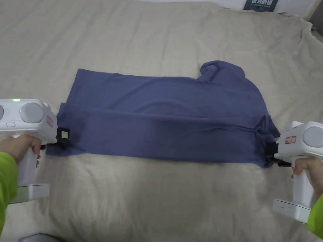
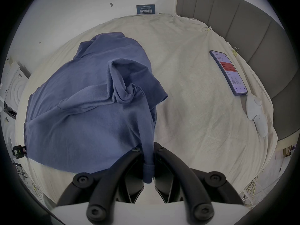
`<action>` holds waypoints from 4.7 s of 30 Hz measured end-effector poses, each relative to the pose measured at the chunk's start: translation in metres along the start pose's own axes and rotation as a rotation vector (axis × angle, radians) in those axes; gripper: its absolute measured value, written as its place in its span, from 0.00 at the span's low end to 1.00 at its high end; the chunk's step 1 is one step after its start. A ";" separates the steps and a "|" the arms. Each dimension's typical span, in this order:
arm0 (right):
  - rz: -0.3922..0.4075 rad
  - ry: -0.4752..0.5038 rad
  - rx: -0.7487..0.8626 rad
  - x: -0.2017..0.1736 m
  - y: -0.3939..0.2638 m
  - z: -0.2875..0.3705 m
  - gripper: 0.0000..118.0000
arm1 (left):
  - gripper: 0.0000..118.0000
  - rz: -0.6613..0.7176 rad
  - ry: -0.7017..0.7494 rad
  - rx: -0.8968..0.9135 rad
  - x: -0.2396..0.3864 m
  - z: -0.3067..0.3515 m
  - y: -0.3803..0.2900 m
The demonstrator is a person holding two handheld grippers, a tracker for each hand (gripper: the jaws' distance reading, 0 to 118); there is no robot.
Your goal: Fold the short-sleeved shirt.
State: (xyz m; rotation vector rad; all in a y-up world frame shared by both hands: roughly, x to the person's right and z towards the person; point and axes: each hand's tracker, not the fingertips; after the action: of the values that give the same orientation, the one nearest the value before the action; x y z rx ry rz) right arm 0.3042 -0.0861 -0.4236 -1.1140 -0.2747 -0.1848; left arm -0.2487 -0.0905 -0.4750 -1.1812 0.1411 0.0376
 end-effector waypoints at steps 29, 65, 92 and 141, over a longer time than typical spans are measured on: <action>0.120 0.098 -0.019 0.056 -0.115 0.096 0.06 | 0.00 -0.017 -0.158 0.013 -0.070 0.076 -0.132; 0.126 0.117 0.938 -0.024 -0.152 0.226 0.32 | 0.00 -0.150 -0.130 0.995 0.039 0.189 -0.144; 0.178 0.125 0.592 -0.043 0.042 0.153 0.00 | 0.00 -0.068 -0.161 0.946 0.044 0.178 -0.125; 0.103 -0.037 0.050 -0.030 0.121 -0.024 0.02 | 0.83 -0.032 0.025 0.071 -0.007 -0.036 0.119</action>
State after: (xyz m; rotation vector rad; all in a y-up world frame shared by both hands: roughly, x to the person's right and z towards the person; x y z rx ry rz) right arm 0.3126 -0.0552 -0.5464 -1.0800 -0.2528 -0.0660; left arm -0.2713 -0.0780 -0.5970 -1.1126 0.1444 -0.0101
